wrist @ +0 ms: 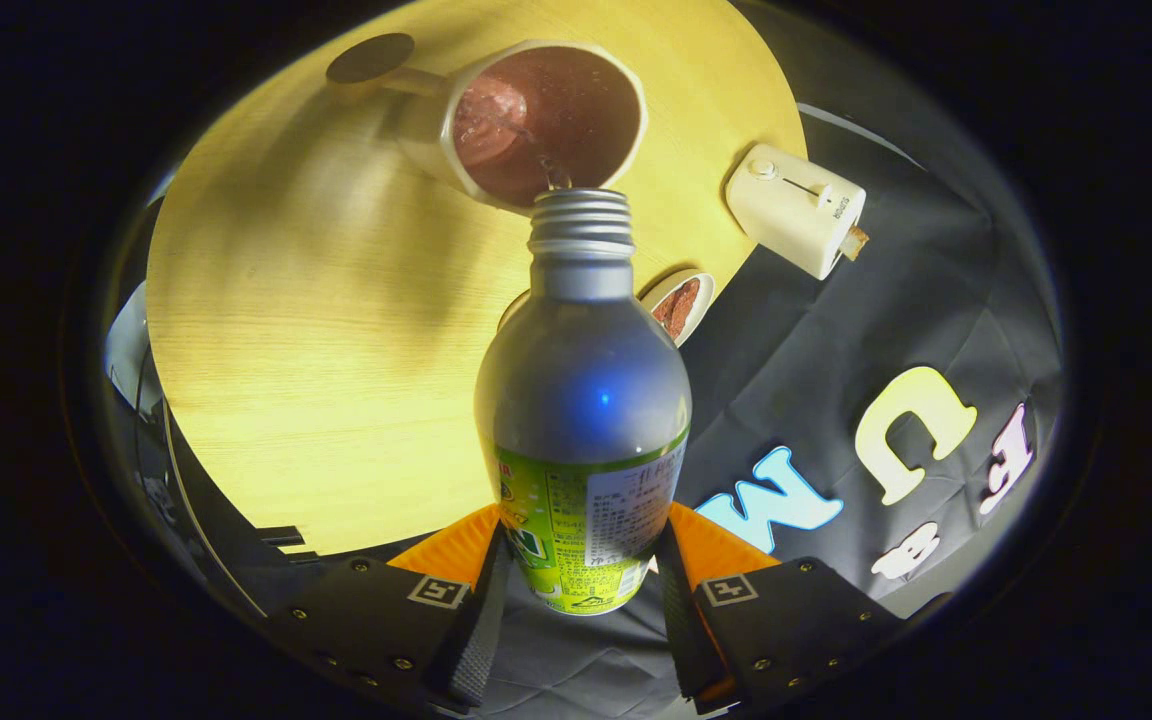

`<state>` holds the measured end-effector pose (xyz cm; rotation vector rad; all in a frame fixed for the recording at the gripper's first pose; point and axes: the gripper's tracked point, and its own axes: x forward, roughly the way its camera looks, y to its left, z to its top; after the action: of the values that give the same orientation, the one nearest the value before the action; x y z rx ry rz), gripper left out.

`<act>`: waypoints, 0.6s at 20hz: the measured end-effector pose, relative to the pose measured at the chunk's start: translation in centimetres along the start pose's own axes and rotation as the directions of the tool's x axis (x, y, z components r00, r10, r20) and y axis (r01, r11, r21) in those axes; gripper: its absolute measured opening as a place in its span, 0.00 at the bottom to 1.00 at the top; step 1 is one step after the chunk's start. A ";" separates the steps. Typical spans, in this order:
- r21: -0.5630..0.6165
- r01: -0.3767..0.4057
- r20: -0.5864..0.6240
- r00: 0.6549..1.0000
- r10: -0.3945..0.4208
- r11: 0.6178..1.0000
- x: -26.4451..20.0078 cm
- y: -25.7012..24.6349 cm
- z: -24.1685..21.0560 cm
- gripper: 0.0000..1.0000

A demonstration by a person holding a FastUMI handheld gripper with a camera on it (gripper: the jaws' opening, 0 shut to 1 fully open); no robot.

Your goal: Take the bottle from table, then pour the juice into the cup, finally place the bottle on the coaster

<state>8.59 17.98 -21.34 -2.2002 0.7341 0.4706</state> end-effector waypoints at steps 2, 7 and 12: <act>-0.009 0.006 -0.005 1.000 -0.006 1.000 0.1 -0.2 -0.2 0.69; -0.024 0.009 -0.001 1.000 -0.009 1.000 -0.1 -0.2 0.1 0.69; -0.034 0.016 0.011 1.000 -0.015 0.999 -0.1 -0.1 0.8 0.69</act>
<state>8.51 18.73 -21.75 -2.2322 0.7076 0.4898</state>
